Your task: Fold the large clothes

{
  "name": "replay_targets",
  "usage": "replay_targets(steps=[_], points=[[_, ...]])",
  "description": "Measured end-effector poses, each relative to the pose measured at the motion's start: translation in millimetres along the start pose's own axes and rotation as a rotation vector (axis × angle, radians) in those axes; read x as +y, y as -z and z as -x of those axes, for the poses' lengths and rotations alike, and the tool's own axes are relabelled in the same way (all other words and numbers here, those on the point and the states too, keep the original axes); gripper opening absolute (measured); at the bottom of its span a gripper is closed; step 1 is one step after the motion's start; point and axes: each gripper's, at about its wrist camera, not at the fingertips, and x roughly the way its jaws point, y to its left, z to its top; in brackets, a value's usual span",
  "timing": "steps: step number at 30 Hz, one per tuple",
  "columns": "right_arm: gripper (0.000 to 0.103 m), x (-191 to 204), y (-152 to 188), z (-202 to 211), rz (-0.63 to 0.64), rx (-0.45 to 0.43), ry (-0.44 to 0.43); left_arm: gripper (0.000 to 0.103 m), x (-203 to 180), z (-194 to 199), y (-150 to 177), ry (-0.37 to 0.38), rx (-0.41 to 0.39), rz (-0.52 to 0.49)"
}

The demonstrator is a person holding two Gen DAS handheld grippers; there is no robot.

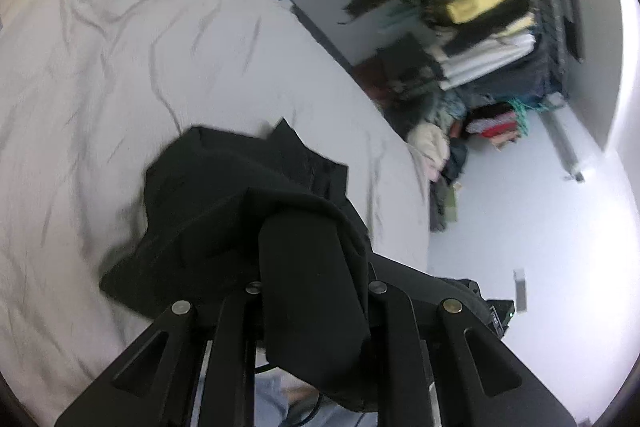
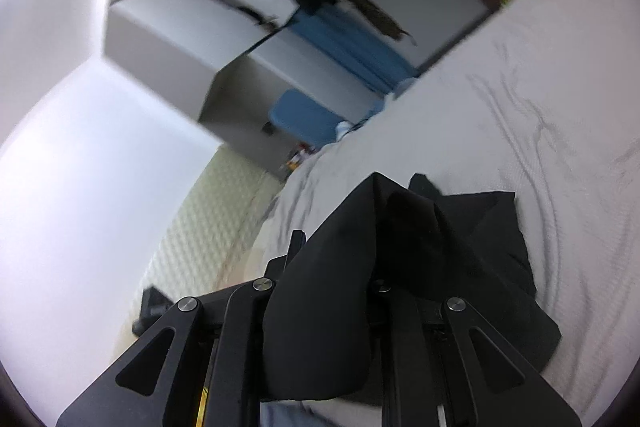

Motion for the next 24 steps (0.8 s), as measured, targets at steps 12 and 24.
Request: replay_targets(steps=[12,24], points=[[0.014,-76,-73,-120,-0.180,0.068,0.360,0.023,-32,-117,-88,-0.335,-0.046,0.047],[0.014,-149,-49,-189,-0.175,0.190,0.491,0.025,40,-211,-114,-0.326,0.077,0.059]])
